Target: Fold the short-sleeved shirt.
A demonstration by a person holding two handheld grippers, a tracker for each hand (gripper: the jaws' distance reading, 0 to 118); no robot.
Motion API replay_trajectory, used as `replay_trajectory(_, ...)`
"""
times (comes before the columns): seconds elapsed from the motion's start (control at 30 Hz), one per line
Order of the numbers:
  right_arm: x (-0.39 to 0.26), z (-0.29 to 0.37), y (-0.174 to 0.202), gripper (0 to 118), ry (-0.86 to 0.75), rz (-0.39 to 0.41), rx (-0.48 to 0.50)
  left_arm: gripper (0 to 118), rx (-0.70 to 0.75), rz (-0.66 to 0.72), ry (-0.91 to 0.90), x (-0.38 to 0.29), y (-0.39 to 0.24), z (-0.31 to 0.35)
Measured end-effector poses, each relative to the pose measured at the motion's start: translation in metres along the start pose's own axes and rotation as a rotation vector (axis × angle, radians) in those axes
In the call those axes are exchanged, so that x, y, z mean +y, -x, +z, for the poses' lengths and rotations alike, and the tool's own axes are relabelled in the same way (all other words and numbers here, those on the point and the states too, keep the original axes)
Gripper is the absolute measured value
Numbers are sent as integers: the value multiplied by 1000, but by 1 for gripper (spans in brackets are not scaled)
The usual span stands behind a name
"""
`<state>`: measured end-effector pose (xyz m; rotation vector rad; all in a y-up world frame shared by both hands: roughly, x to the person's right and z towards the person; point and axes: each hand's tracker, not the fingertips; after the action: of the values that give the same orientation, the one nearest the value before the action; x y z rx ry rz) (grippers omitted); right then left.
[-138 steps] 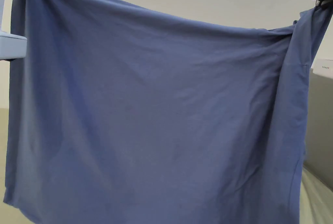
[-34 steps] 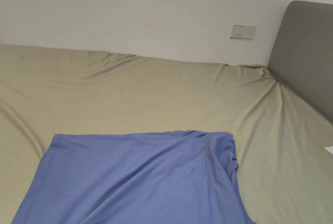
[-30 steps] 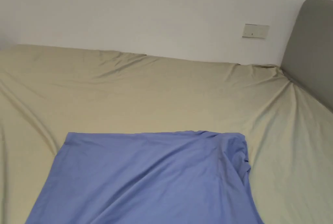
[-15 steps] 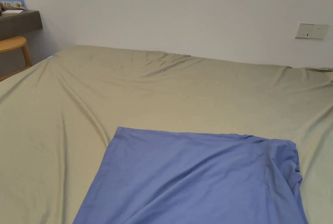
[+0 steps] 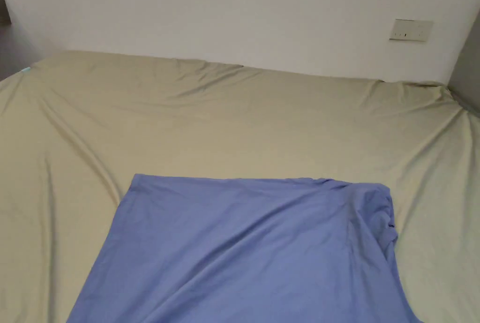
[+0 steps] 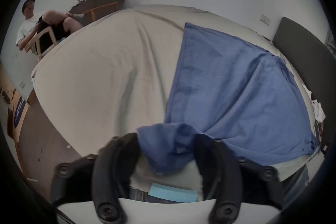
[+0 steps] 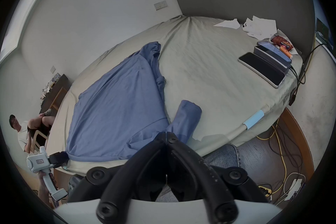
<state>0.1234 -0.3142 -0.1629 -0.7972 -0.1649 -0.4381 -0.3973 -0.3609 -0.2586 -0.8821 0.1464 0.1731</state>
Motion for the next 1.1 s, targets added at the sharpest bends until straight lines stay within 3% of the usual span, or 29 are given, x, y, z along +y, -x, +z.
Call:
replay_trajectory(0.03, -1, -2, -1, 1, 7, 0, -10, 24, -13, 24, -6, 1, -2, 2)
replay_trajectory(0.07, -2, -3, -1, 1, 13, 4, -23, 16, 27, 14, -7, 1, -5, 3)
replay_trajectory(0.17, -2, -10, -1, 1, 47, 63, -72, 12, 29, 18, -17, 3, -2, 9)
replay_trajectory(0.2, -1, -13, 1, 7, 50, 85, -92, 12, 10, 50, -13, 5, 1, 11)
replay_trajectory(0.23, 0, -16, 2, 24, 46, 101, -104, 12, 1, 84, -18, 6, 2, 15)
replay_trajectory(0.27, 0, -19, 1, 53, 39, 109, -103, 12, -14, 114, -22, 7, 5, 16)
replay_trajectory(0.3, 1, -24, 0, 90, 38, 115, -103, 12, -34, 143, -26, 7, 6, 17)
replay_trajectory(0.33, 4, -29, 0, 109, 41, 118, -103, 12, -21, 139, -23, 7, 6, 17)
replay_trajectory(0.37, 7, -33, 0, 117, 41, 120, -98, 12, -18, 137, -22, 8, 5, 18)
replay_trajectory(0.57, 24, -59, 9, 112, 83, 112, -34, 12, 16, 77, -5, 9, -10, 15)
replay_trajectory(0.73, 33, -91, 36, 103, 115, 324, -5, 12, 23, 76, 9, 9, -12, 12)
replay_trajectory(0.87, 23, -133, 32, 102, 242, 353, -47, 12, 21, 93, 19, 9, -9, 10)
replay_trajectory(0.9, 21, -124, 37, 97, 158, 421, -64, 12, 22, 97, 21, 10, -8, 10)
replay_trajectory(0.93, 20, -113, 42, 95, 175, 450, -61, 12, 22, 98, 21, 10, -8, 11)
replay_trajectory(0.97, 21, -106, 43, 83, 183, 456, -40, 12, 21, 97, 18, 9, -9, 13)
replay_trajectory(1.03, 24, -92, 40, 29, 180, 359, 84, 12, 13, 104, 10, 11, -8, 17)
replay_trajectory(1.07, 26, -88, 40, 21, 208, 293, 100, 12, 12, 113, 5, 12, -8, 18)
replay_trajectory(1.1, 29, -85, 40, 21, 206, 283, 77, 11, 7, 127, -8, 13, -8, 22)
